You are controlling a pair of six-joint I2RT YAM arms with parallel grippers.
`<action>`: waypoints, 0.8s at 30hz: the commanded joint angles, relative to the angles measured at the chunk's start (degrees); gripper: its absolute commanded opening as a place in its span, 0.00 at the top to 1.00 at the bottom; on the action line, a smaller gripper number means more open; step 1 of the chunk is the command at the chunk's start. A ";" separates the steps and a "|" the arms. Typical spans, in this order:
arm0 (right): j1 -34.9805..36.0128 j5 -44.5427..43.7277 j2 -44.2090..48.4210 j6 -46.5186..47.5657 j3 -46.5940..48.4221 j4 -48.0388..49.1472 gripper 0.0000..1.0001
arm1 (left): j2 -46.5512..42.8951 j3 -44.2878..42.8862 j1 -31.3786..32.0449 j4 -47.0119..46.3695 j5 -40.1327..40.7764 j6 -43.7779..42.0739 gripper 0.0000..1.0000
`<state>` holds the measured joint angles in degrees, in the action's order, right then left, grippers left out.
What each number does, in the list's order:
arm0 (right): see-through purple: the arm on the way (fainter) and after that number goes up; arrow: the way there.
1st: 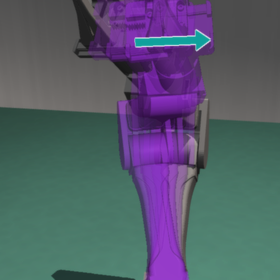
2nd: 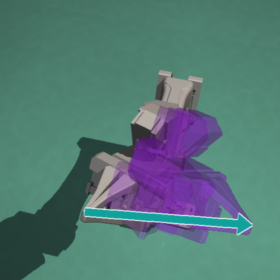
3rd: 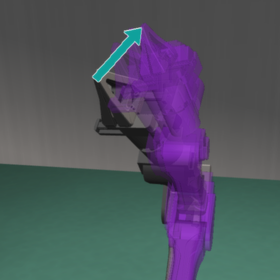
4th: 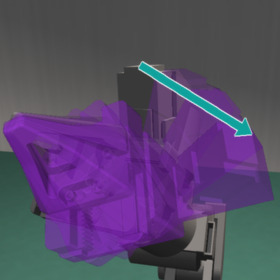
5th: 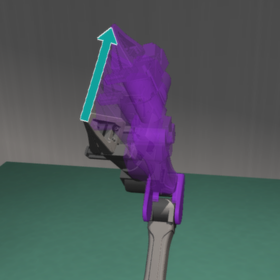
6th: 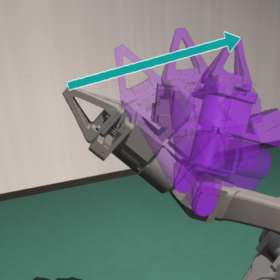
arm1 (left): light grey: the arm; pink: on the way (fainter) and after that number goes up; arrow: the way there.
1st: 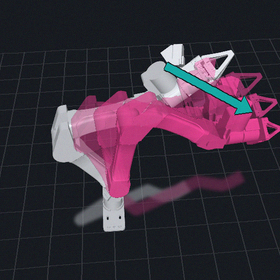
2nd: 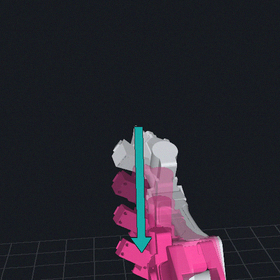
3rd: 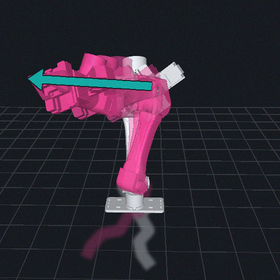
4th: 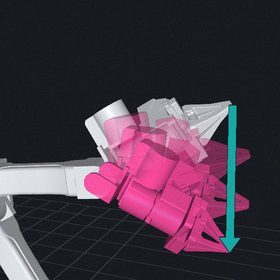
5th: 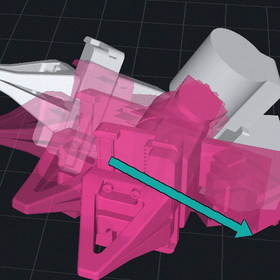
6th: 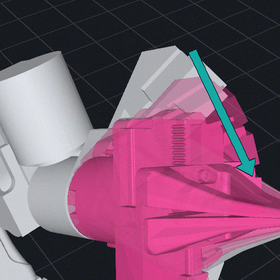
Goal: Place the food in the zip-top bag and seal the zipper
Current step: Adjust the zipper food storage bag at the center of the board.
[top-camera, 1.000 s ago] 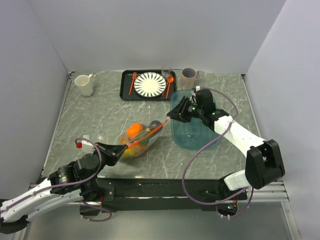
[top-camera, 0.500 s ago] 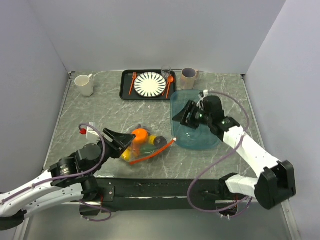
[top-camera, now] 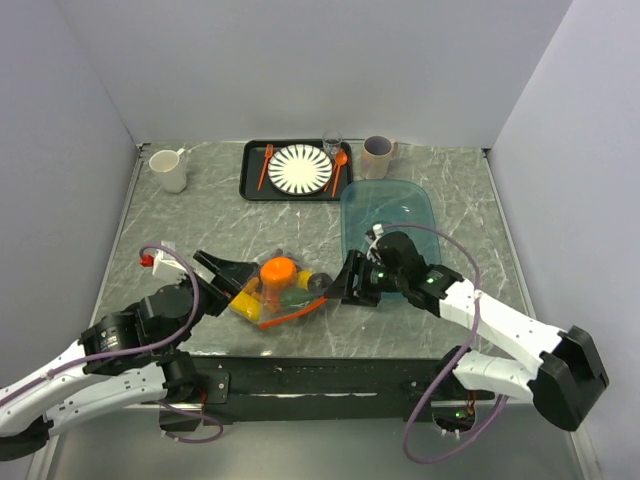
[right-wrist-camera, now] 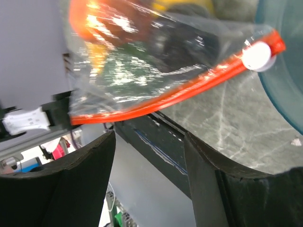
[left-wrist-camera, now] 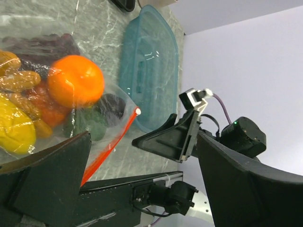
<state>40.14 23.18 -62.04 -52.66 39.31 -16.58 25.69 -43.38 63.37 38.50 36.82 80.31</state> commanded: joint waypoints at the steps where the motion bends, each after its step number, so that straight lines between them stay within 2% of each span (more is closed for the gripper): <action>1: 3.97 -2.69 -3.86 -1.22 1.73 0.76 0.33 | 2.33 -2.94 0.08 1.32 0.80 -3.49 0.01; 5: 8.19 -7.70 -10.28 2.82 7.95 -3.80 0.33 | 6.20 -4.95 0.00 3.14 -0.61 -5.52 0.01; 10: 8.29 -15.50 -21.16 8.53 16.66 -8.29 0.33 | 10.51 -7.68 0.00 4.74 -1.40 -8.50 0.01; 16: 7.59 -19.75 -34.87 16.08 34.14 -14.53 0.33 | 10.26 -9.10 0.00 5.01 -0.69 -10.17 0.01; 19: 7.41 -23.09 -39.28 19.08 44.68 -18.66 0.33 | 9.03 -8.31 -0.01 4.22 -0.17 -9.65 0.01; 20: 7.15 -28.83 -39.99 19.35 46.80 -20.14 0.32 | 8.85 -7.96 -0.01 3.95 -0.17 -9.82 0.01; 22: 6.53 -33.53 -40.61 19.79 50.76 -24.98 0.32 | 8.76 -7.78 -0.09 3.34 0.18 -10.26 0.01; 24: 4.25 -35.13 -38.96 19.62 49.91 -25.35 0.31 | 10.68 -8.30 -0.18 3.16 -0.25 -12.19 0.01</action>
<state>47.57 -1.58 -103.53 -35.88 85.62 -35.90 34.59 -50.57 63.35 42.81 35.92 71.33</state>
